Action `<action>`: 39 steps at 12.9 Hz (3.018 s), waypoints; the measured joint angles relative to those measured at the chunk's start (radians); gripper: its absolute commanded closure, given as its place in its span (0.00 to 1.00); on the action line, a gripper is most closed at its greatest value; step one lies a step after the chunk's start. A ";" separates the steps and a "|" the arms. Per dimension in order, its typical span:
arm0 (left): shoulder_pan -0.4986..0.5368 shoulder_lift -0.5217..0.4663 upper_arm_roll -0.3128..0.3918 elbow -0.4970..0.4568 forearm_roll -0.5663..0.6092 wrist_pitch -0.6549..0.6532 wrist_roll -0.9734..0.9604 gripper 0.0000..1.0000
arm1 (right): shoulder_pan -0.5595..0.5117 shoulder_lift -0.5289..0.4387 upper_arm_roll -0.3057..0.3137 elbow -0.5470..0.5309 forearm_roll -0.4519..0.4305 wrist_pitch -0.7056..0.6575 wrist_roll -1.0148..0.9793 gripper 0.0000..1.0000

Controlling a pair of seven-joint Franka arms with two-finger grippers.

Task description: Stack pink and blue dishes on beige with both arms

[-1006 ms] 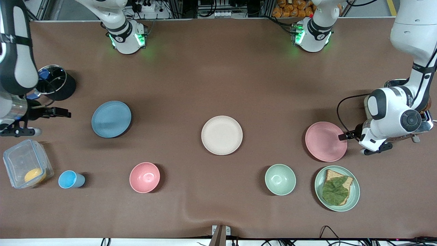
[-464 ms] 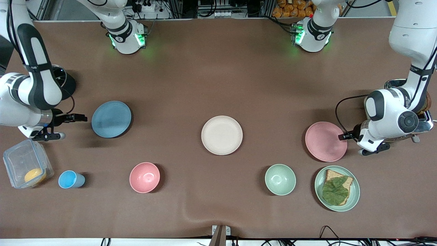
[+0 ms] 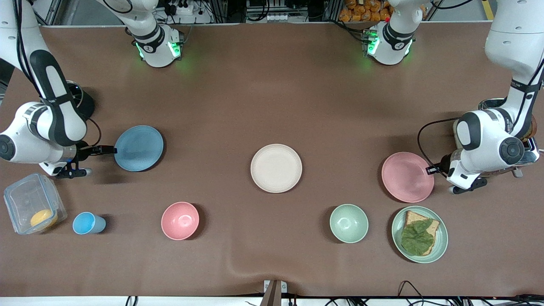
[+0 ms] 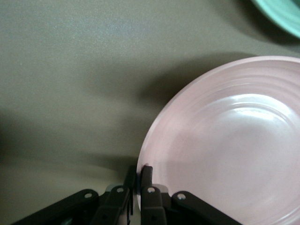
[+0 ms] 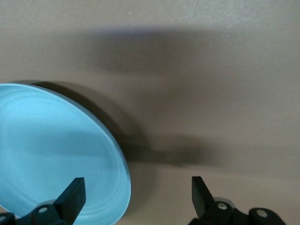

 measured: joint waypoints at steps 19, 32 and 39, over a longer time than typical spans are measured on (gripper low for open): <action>-0.323 0.037 -0.319 0.173 -0.185 -0.089 -0.218 1.00 | 0.012 0.059 0.022 0.111 0.053 -0.202 -0.007 1.00; -0.534 0.191 -0.186 0.314 -0.185 -0.032 -0.238 1.00 | 0.167 0.058 0.028 0.448 0.100 -0.601 0.259 1.00; -0.555 0.220 -0.185 0.334 -0.185 -0.008 -0.252 0.42 | 0.296 0.057 0.031 0.521 0.192 -0.636 0.515 1.00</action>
